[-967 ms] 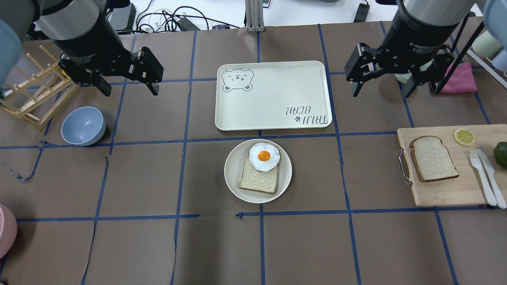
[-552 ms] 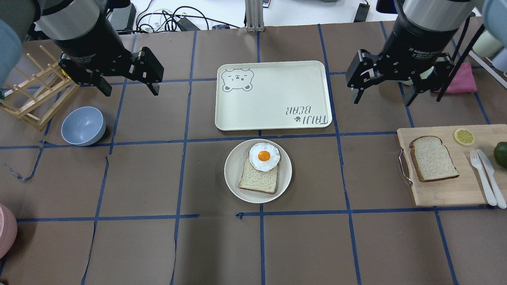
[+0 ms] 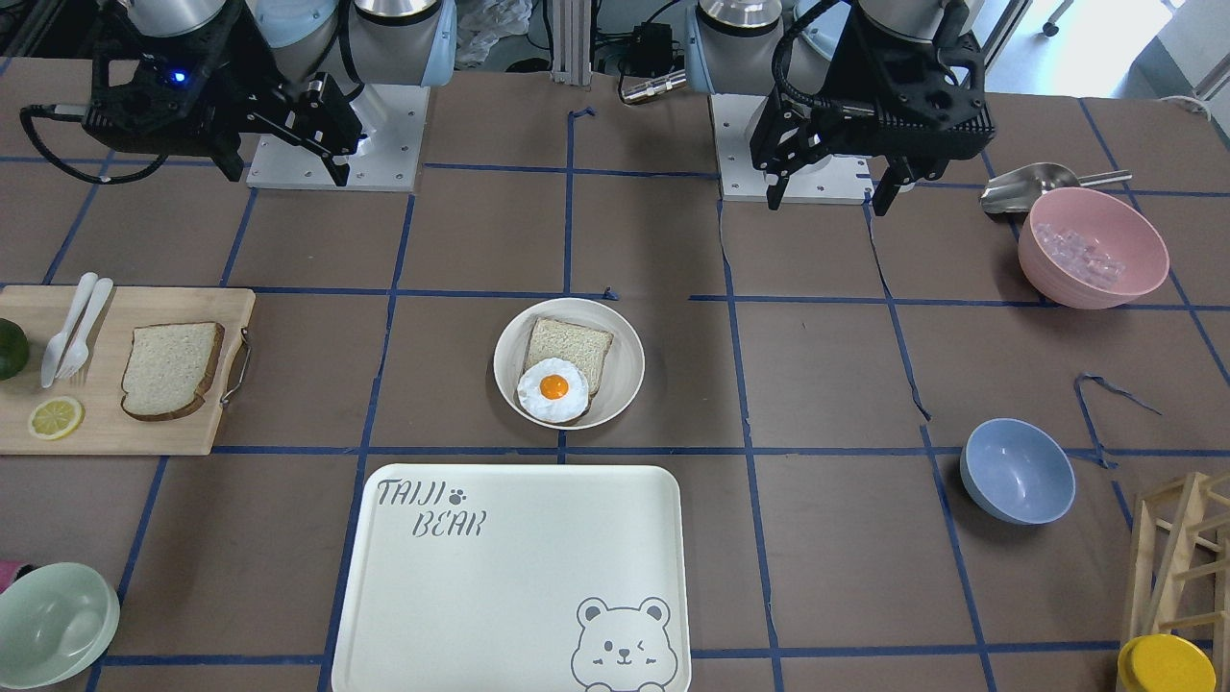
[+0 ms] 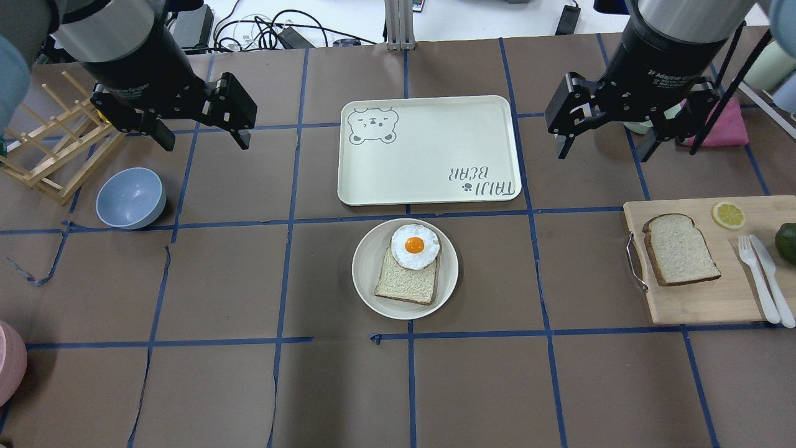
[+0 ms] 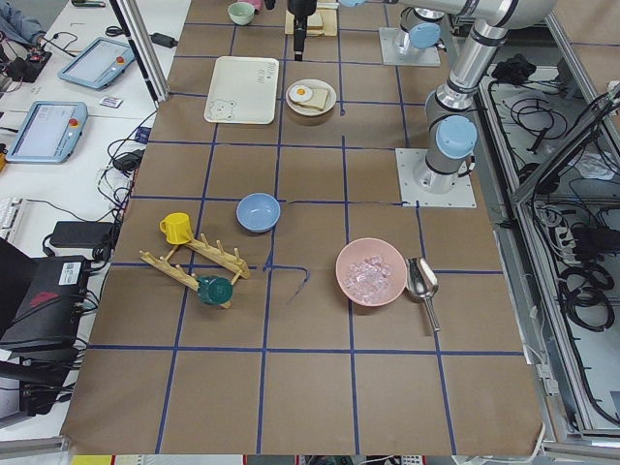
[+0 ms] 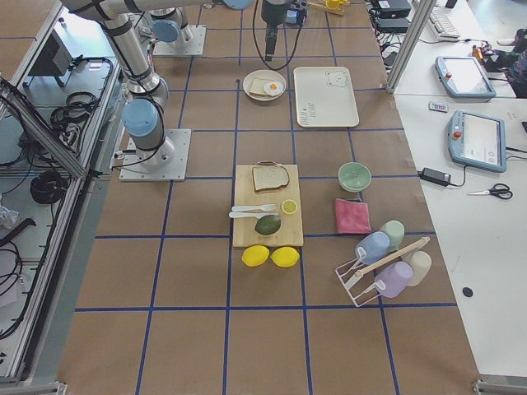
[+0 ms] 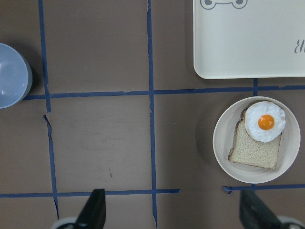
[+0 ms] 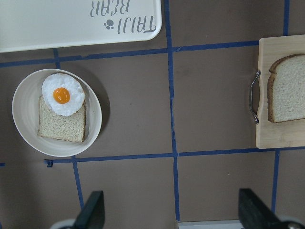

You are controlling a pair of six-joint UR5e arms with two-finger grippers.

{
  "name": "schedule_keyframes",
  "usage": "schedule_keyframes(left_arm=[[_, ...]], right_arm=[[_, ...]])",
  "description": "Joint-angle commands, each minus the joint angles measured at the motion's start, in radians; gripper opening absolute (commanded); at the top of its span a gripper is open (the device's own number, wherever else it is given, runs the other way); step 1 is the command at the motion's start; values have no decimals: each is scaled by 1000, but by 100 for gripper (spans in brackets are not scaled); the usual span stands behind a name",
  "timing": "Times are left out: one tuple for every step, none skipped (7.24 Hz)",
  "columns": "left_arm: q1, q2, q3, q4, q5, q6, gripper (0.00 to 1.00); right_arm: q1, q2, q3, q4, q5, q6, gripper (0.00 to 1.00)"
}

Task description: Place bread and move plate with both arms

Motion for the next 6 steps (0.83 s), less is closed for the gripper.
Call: schedule_keyframes(left_arm=[[0, -1, -2, 0, -6, 0, 100], [0, -1, -4, 0, -6, 0, 100], [0, 2, -5, 0, -4, 0, 100], [0, 2, -8, 0, -4, 0, 100], [0, 0, -8, 0, -5, 0, 100], [0, -1, -8, 0, -6, 0, 100]], right_arm=[[0, 1, -4, 4, -8, 7, 100], [0, 4, -1, 9, -4, 3, 100], [0, 1, -5, 11, 11, -4, 100], [-3, 8, 5, 15, -1, 2, 100], [0, 5, 7, 9, -7, 11, 100], [-2, 8, 8, 12, -7, 10, 100]])
